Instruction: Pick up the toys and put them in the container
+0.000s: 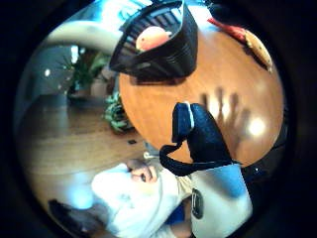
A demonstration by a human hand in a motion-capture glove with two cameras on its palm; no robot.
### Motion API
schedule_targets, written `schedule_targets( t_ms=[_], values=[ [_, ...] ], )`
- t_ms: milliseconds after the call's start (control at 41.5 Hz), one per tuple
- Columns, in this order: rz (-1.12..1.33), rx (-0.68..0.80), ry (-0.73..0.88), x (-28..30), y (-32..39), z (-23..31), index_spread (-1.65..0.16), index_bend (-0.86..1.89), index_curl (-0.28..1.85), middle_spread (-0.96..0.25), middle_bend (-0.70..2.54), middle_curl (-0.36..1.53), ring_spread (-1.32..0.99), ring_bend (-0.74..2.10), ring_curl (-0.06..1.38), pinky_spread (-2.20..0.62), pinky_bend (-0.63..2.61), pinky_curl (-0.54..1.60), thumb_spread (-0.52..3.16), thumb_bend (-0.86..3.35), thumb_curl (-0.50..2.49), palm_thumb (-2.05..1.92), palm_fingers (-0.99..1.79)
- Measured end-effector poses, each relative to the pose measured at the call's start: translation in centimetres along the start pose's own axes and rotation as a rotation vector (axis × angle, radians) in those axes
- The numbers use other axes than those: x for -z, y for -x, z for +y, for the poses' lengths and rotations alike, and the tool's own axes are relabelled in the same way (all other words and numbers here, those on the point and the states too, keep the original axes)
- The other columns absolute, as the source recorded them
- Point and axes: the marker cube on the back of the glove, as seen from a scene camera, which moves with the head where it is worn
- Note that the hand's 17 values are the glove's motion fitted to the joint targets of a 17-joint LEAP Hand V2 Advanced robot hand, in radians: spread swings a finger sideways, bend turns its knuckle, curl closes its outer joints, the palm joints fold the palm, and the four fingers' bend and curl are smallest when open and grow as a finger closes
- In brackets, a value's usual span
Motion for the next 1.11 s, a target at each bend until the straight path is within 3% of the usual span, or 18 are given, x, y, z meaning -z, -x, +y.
schedule_targets(
  t_ms=[265, 698, 891, 1108],
  values=[
    [0.029, -0.028, -0.010, -0.8, -0.1, -0.2, -0.25, 0.31, 0.22, 0.03, 0.13, 0.08, 0.03, 0.18, 0.04, 0.06, 0.80, 0.26, 1.26, 0.15, 0.15, 0.16, -0.10],
    [-0.024, -0.080, -0.047, 1.1, -3.9, -1.9, -0.27, 0.28, 0.31, 0.03, 0.14, 0.13, 0.03, 0.18, 0.09, 0.06, 0.80, 0.29, 1.43, 0.12, 0.23, 0.14, -0.10],
    [0.004, -0.157, -0.061, 2.4, -8.6, -5.8, -0.27, 0.22, 0.33, 0.02, 0.14, 0.15, 0.03, 0.19, 0.11, 0.06, 0.80, 0.29, 1.45, 0.11, 0.26, 0.16, -0.10],
    [-0.003, -0.357, 0.036, 2.0, -15.9, -13.0, -0.26, -0.03, 0.21, 0.04, 0.06, 0.14, 0.04, 0.21, 0.16, 0.07, 1.06, 0.37, 1.42, 0.11, 0.30, 0.21, -0.40]
  ],
)
